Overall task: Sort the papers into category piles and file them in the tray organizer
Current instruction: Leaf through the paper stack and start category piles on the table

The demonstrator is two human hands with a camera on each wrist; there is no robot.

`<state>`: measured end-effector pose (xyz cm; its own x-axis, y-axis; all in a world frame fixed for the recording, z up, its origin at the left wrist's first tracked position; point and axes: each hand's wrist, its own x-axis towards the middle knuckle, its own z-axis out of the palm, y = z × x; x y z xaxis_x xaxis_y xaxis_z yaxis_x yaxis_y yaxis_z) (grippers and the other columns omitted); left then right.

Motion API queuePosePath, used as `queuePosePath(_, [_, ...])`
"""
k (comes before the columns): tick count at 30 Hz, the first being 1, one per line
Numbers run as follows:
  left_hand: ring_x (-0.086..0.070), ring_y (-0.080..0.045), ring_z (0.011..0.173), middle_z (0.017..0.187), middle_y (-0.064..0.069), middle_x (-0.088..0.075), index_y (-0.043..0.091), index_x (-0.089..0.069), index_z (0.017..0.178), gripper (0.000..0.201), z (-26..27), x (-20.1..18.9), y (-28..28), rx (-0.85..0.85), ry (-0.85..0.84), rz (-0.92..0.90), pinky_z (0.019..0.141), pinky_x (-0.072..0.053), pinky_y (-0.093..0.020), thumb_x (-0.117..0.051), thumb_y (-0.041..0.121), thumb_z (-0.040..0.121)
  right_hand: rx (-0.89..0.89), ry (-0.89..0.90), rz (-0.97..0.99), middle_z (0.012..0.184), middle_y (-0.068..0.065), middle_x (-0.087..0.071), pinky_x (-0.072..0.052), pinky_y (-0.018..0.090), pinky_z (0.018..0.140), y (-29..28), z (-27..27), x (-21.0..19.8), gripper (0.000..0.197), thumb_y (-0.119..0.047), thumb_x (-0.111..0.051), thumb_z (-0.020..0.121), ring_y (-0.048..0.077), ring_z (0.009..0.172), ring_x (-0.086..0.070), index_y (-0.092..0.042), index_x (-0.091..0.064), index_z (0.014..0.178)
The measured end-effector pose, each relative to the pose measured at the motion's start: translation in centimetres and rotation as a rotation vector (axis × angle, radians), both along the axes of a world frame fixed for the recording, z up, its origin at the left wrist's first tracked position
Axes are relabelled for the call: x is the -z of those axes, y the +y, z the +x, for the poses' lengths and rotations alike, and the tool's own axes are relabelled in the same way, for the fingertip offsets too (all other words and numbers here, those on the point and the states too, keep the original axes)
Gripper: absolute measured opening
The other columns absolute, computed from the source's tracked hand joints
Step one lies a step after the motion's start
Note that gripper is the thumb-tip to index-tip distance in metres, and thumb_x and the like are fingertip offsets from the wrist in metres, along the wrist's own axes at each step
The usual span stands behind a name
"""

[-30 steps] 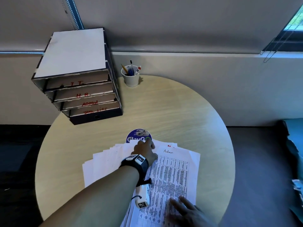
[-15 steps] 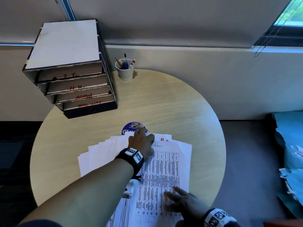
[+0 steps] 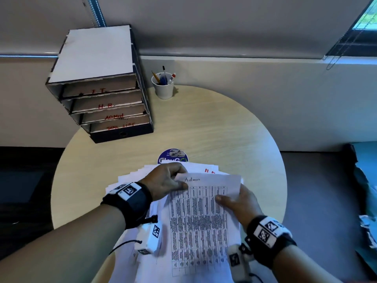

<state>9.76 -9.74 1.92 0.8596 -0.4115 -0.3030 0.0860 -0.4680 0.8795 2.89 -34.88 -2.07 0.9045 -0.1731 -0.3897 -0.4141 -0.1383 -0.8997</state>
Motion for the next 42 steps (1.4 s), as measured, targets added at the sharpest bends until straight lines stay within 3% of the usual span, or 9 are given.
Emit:
queuePosePath(5, [-0.063, -0.024, 0.083, 0.097, -0.016, -0.067, 0.011, -0.063, 0.105, 0.037, -0.3, 1.6, 2.5, -0.371, 0.345, -0.289, 0.072, -0.056, -0.034, -0.082, 0.001, 0.075, 0.121, -0.022, 0.196, 0.085, 0.008, -0.077, -0.055, 0.026, 0.072, 0.6, 0.5, -0.2, 0.014, 0.002, -0.075, 0.078, 0.020, 0.078, -0.071, -0.004, -0.071, 0.090])
queuePosePath(8, [-0.064, -0.030, 0.087, 0.094, -0.026, -0.064, 0.008, -0.063, 0.097, 0.044, -2.0, 3.5, 3.2, -0.375, 0.474, -0.254, 0.089, -0.051, -0.045, -0.089, 0.015, 0.062, 0.193, -0.016, 0.227, 0.069, 0.005, -0.072, -0.046, 0.018, 0.048, -0.1, 0.2, 0.3, 0.005, 0.004, -0.070, 0.083, 0.013, 0.057, -0.061, 0.001, -0.071, 0.086])
queuePosePath(12, [-0.048, -0.021, 0.072, 0.073, -0.011, -0.048, 0.014, -0.053, 0.077, 0.044, -3.2, 5.2, 2.5, -0.454, 0.384, -0.148, 0.067, -0.045, -0.036, -0.092, 0.022, 0.058, 0.171, -0.042, 0.165, 0.047, -0.005, -0.059, -0.031, 0.013, 0.036, -1.0, -0.5, 0.9, 0.007, 0.003, -0.062, 0.089, 0.003, 0.036, -0.043, 0.004, -0.068, 0.086])
queuePosePath(18, [-0.045, -0.011, 0.053, 0.053, 0.012, -0.052, 0.022, -0.059, 0.061, 0.037, -5.0, 4.4, -0.7, -0.237, 0.294, -0.106, 0.056, -0.039, -0.024, -0.072, -0.003, 0.084, 0.140, 0.107, 0.212, 0.092, 0.013, -0.075, -0.052, 0.033, 0.075, -4.0, -3.9, 3.7, 0.019, 0.001, -0.067, 0.086, 0.023, 0.077, -0.071, -0.001, -0.066, 0.104])
queuePosePath(21, [-0.061, -0.016, 0.077, 0.099, 0.003, -0.068, 0.030, -0.072, 0.088, 0.034, -5.8, 4.9, -1.7, 0.043, 0.194, 0.225, 0.072, -0.049, -0.026, -0.054, 0.000, 0.091, 0.271, 0.187, 0.201, 0.080, 0.016, -0.072, -0.052, 0.030, 0.062, -7.4, -7.2, 4.7, 0.034, -0.002, -0.074, 0.075, 0.022, 0.061, -0.066, 0.010, -0.063, 0.105])
queuePosePath(24, [-0.052, -0.023, 0.118, 0.129, -0.002, -0.051, 0.023, -0.063, 0.120, 0.032, -5.3, 5.8, -1.6, 0.065, -0.014, 0.552, 0.099, -0.045, -0.031, -0.061, 0.015, 0.089, 0.361, 0.291, 0.379, 0.096, 0.024, -0.073, -0.055, 0.041, 0.073, -10.7, -10.0, 5.3, 0.051, 0.001, -0.073, 0.065, 0.032, 0.075, -0.069, 0.006, -0.061, 0.115])
queuePosePath(29, [-0.026, -0.029, 0.140, 0.156, -0.002, -0.023, 0.026, -0.036, 0.146, 0.078, -2.1, 6.2, -2.9, 0.164, -0.175, 0.760, 0.108, -0.038, -0.045, -0.075, 0.038, 0.079, 0.265, 0.303, 0.256, 0.089, 0.025, -0.072, -0.045, 0.021, 0.049, -10.4, -10.4, 4.6, 0.019, -0.002, -0.072, 0.081, 0.020, 0.047, -0.055, 0.004, -0.069, 0.099])
queuePosePath(36, [-0.042, -0.030, 0.119, 0.123, -0.004, -0.049, 0.030, -0.048, 0.120, 0.047, 0.9, 5.9, -2.9, 0.227, -0.054, 1.013, 0.089, -0.035, -0.043, -0.070, 0.036, 0.079, -0.025, 0.080, 0.062, 0.067, 0.010, -0.067, -0.047, 0.021, 0.053, -7.2, -6.7, 3.1, 0.021, 0.019, -0.069, 0.075, 0.019, 0.060, -0.057, -0.002, -0.073, 0.071])
queuePosePath(42, [-0.056, -0.027, 0.097, 0.090, 0.002, -0.063, 0.023, -0.066, 0.093, 0.011, -0.7, 4.3, -1.8, 0.157, -0.261, 0.592, 0.077, -0.048, -0.038, -0.057, 0.028, 0.095, -0.104, -0.058, -0.022, 0.112, 0.004, -0.071, -0.052, 0.029, 0.088, -5.6, -4.0, 2.6, 0.035, 0.003, -0.085, 0.060, 0.015, 0.101, -0.068, -0.024, -0.078, 0.080])
